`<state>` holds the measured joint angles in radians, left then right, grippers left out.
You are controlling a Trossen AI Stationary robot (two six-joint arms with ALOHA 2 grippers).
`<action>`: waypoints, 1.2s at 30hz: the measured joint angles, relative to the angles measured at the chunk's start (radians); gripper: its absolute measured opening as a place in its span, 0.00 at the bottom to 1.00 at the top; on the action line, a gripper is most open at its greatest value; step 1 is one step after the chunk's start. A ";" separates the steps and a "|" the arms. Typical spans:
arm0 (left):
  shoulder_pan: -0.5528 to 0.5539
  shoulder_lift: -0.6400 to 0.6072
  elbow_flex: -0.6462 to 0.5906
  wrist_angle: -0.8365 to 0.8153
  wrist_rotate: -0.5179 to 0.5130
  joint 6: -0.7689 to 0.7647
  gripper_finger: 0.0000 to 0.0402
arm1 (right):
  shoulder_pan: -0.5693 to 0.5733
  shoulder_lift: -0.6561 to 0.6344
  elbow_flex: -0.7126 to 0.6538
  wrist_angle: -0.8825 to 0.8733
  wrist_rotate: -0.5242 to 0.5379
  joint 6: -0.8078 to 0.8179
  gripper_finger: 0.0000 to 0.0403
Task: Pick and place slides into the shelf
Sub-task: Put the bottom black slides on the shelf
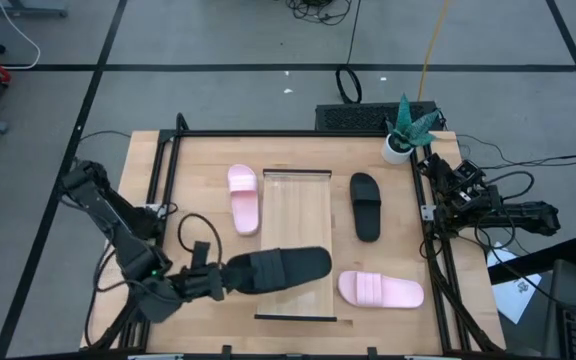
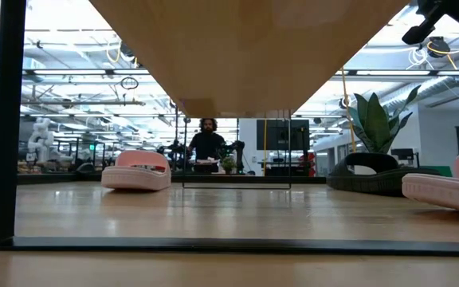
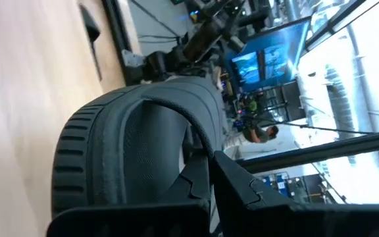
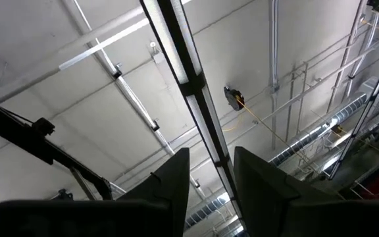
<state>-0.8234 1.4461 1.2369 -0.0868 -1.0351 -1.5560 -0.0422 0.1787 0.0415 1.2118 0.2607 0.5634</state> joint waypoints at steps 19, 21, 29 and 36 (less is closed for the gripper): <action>-0.001 0.119 0.000 0.069 0.054 -0.097 0.00 | 0.000 0.000 0.000 0.000 -0.001 0.001 0.27; -0.001 0.120 0.000 0.057 0.082 -0.105 0.00 | 0.000 0.000 0.000 0.000 -0.001 0.001 0.27; 0.016 0.120 -0.001 0.029 0.131 -0.100 0.00 | 0.000 0.000 0.000 0.000 -0.003 0.012 0.27; 0.050 0.120 -0.047 0.062 0.197 -0.104 0.00 | 0.000 0.000 0.000 0.000 -0.004 0.032 0.27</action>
<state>-0.7732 1.5661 1.1896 -0.0250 -0.8385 -1.6596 -0.0418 0.1787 0.0418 1.2118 0.2569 0.5953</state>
